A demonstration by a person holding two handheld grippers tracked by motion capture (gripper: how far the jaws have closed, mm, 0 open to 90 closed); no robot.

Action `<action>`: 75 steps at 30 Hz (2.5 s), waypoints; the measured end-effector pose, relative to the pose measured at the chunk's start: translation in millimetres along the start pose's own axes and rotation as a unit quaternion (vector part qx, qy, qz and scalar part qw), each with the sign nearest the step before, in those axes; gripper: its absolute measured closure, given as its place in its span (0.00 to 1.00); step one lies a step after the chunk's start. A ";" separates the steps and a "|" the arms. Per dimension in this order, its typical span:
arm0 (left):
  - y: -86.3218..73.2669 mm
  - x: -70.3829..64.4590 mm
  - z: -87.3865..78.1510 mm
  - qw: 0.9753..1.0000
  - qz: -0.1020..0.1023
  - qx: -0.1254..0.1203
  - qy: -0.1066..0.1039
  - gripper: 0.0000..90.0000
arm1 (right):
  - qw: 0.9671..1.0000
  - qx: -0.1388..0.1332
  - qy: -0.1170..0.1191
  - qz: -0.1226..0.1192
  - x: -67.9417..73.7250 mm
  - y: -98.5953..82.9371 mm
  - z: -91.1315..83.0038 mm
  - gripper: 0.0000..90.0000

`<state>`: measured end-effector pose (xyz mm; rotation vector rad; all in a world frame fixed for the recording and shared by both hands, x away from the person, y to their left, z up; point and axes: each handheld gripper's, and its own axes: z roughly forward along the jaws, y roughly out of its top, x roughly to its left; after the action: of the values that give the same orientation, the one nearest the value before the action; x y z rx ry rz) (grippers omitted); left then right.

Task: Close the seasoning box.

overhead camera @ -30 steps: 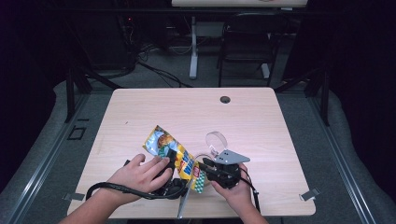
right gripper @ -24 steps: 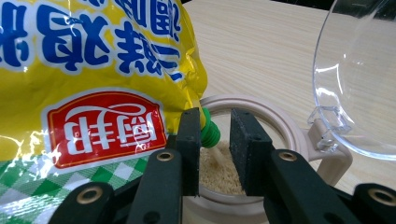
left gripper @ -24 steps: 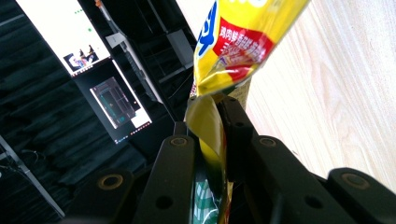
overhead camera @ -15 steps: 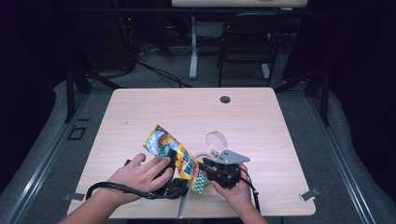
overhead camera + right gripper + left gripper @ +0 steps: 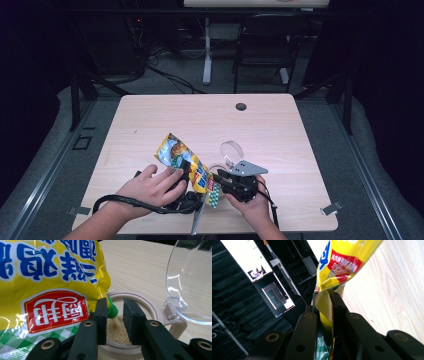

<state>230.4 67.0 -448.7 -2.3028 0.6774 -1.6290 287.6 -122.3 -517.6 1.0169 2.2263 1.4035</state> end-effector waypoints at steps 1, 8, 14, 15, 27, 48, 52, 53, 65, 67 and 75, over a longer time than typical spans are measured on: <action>0.1 0.1 -0.1 1.000 0.001 0.000 0.001 0.94 | 1.000 0.000 0.000 0.000 0.1 0.0 0.0 0.82; 1.1 1.2 -0.7 1.000 0.003 0.001 0.003 0.94 | 1.000 0.000 -0.001 0.001 0.0 -0.1 -0.4 0.82; 1.8 2.6 -0.7 1.000 0.008 0.000 0.006 0.94 | 1.000 -0.001 -0.001 0.002 -0.4 -0.3 -0.5 0.82; 1.9 2.6 -0.7 1.000 0.008 0.000 0.006 0.94 | 1.000 -0.001 -0.001 0.002 -0.4 -0.3 -0.5 0.82; 2.1 2.7 -1.7 1.000 0.008 -0.001 0.006 0.94 | 1.000 -0.001 -0.003 0.002 0.2 -0.2 -0.5 0.82; 3.6 3.3 -3.7 1.000 0.013 -0.002 0.009 0.94 | 1.000 -0.001 -0.003 0.005 0.4 -0.2 -0.5 0.82; 3.7 3.3 -4.0 1.000 0.010 -0.002 0.007 0.94 | 1.000 -0.002 -0.003 0.005 0.4 -0.1 -0.5 0.82; 3.7 3.5 -3.9 1.000 0.009 -0.002 0.006 0.94 | 1.000 -0.001 -0.003 0.006 0.4 -0.1 -0.6 0.82; 2.5 2.6 -3.6 1.000 0.002 -0.004 0.001 0.94 | 1.000 -0.003 -0.003 0.004 0.5 -0.4 -0.2 0.82; 2.2 2.2 -3.4 1.000 0.000 -0.004 -0.002 0.94 | 1.000 -0.003 -0.003 0.004 0.5 -0.4 -0.2 0.82; 2.6 2.7 -3.8 1.000 0.000 -0.003 -0.002 0.94 | 1.000 -0.004 -0.002 0.004 0.8 -0.3 0.0 0.82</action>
<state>227.0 63.6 -446.3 -2.3096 0.6826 -1.6248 287.0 -121.8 -517.7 1.0275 2.2136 1.4118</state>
